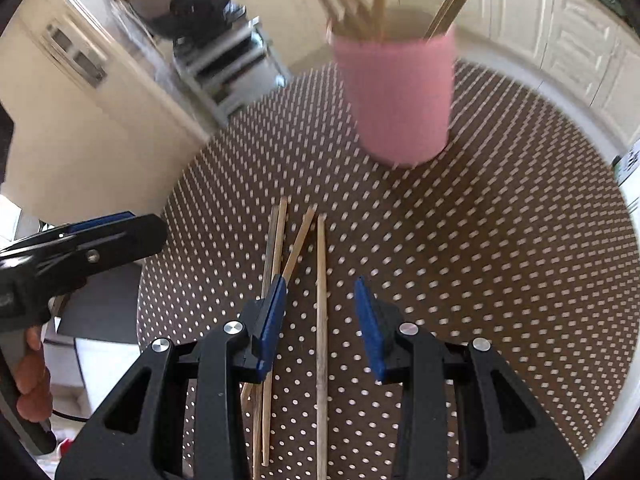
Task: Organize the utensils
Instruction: 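Grasp a table chopstick with the right tool while the left tool grasps another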
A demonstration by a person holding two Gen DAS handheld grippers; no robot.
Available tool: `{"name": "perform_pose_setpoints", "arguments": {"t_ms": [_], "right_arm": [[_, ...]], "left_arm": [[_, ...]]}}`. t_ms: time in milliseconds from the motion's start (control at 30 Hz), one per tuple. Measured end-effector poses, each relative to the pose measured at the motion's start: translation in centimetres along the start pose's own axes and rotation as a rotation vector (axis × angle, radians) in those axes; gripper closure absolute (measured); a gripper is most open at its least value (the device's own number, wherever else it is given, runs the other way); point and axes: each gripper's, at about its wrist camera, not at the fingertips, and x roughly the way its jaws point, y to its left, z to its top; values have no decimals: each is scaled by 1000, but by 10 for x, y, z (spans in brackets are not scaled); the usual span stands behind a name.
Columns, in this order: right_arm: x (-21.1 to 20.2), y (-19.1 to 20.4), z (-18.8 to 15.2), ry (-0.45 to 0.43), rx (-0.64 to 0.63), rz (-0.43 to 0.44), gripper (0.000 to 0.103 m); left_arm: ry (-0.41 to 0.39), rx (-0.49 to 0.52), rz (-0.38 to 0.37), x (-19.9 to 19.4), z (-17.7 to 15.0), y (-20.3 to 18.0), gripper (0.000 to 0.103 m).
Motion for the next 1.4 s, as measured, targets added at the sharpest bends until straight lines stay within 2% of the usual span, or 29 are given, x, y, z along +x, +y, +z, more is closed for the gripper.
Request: {"name": "perform_pose_setpoints", "arguments": {"t_ms": [67, 200, 367, 500, 633, 700, 900, 1067, 1400], "right_arm": [[16, 0, 1, 55, 5, -8, 70], [36, 2, 5, 132, -1, -3, 84], [47, 10, 12, 194, -54, -52, 97], [52, 5, 18, 220, -48, -15, 98], [44, -10, 19, 207, -10, 14, 98], [36, -24, 17, 194, 25, 38, 98], [13, -59, 13, 156, 135, 85, 98], [3, -77, 10, 131, 169, 110, 98], [-12, -97, 7, 126, 206, 153, 98]], "left_arm": [[12, -8, 9, 5, -1, 3, 33], [30, -26, 20, 12, -2, 10, 33], [51, -38, 19, 20, -1, 12, 33], [66, -31, 12, 28, 1, 7, 33], [73, 12, 0, 35, 5, -9, 35], [75, 41, -6, 39, 6, -19, 46], [102, 145, -16, 60, 11, -55, 64], [133, 190, 0, 76, 14, -69, 68], [211, 174, 34, 104, 28, -65, 76]]}}
